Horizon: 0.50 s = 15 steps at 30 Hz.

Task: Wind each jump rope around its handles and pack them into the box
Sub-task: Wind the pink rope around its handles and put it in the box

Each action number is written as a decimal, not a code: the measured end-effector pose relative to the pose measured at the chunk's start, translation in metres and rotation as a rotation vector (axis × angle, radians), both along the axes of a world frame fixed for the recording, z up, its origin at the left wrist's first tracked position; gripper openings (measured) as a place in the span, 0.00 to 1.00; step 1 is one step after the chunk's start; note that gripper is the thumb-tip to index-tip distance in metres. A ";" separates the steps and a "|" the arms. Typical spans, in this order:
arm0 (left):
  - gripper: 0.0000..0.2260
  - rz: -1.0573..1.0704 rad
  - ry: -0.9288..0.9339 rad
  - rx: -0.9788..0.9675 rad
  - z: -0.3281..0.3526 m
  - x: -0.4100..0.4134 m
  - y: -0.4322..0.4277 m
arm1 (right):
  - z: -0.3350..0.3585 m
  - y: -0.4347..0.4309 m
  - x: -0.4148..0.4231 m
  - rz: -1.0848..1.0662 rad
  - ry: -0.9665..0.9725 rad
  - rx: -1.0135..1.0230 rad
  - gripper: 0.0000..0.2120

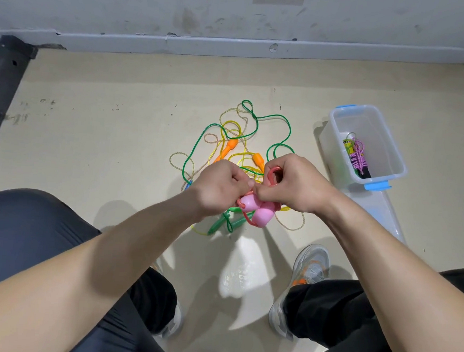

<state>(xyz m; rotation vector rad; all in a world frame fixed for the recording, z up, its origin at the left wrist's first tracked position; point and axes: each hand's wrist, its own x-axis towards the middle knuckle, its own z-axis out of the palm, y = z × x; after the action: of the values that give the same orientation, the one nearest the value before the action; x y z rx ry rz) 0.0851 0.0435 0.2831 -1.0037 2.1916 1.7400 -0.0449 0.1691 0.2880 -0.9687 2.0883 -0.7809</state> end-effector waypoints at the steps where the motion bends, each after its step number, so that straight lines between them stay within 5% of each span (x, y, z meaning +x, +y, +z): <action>1: 0.09 -0.051 -0.015 -0.089 0.000 -0.001 0.001 | -0.002 0.000 0.001 0.010 0.023 0.017 0.12; 6: 0.11 -0.245 -0.090 -0.413 -0.001 -0.004 0.009 | -0.010 0.000 0.005 0.035 0.120 0.069 0.15; 15: 0.11 -0.217 -0.129 -0.296 -0.009 -0.003 0.007 | -0.019 0.003 -0.003 0.088 0.004 0.064 0.18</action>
<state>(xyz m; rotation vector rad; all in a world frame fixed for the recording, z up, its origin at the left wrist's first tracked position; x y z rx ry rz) 0.0819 0.0502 0.2740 -0.8672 2.4153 1.2497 -0.0474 0.1723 0.2694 -1.0197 2.0466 -0.6640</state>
